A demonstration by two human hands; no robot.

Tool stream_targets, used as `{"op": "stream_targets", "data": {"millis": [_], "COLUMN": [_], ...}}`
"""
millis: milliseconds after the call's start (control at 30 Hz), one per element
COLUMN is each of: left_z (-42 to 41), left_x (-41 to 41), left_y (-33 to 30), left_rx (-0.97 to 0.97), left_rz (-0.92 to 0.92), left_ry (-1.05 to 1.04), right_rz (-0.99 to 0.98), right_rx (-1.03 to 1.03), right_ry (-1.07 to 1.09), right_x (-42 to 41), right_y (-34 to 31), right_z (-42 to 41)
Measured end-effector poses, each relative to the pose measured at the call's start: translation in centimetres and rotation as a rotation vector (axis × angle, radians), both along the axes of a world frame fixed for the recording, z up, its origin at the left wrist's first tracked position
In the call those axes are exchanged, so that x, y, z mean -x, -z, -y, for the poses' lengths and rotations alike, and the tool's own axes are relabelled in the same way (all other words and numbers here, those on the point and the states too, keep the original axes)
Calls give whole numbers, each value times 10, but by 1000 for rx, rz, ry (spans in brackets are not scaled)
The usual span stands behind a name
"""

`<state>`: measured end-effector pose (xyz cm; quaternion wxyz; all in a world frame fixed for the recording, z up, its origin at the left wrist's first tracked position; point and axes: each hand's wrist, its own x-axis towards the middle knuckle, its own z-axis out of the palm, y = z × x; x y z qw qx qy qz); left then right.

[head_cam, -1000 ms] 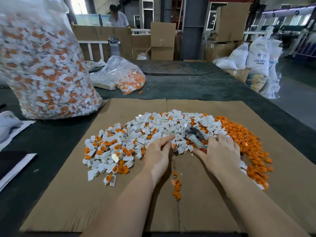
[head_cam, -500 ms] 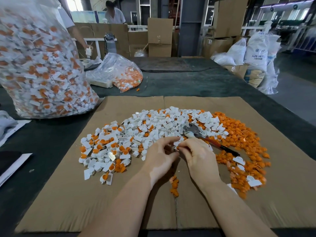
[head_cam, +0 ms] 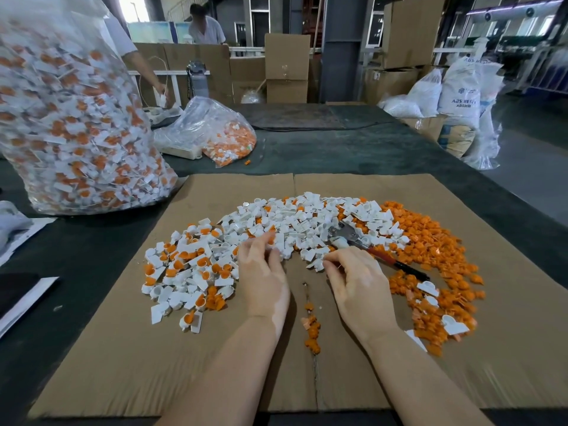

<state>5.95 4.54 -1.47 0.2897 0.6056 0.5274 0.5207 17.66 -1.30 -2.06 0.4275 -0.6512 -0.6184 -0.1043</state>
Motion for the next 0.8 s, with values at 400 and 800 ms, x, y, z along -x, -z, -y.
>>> {"op": "stream_targets", "data": {"millis": [400, 800], "left_z": [-1, -3], "left_x": [-4, -6], "left_y": [1, 5], "left_rx": [213, 65], "left_rz": [-378, -565], "left_ry": [-160, -80], "right_rz": [36, 22], "right_rx": [29, 125], "right_ry": [21, 231], "right_x": [-2, -25], "right_y": [3, -15], "right_z": [-1, 3]}}
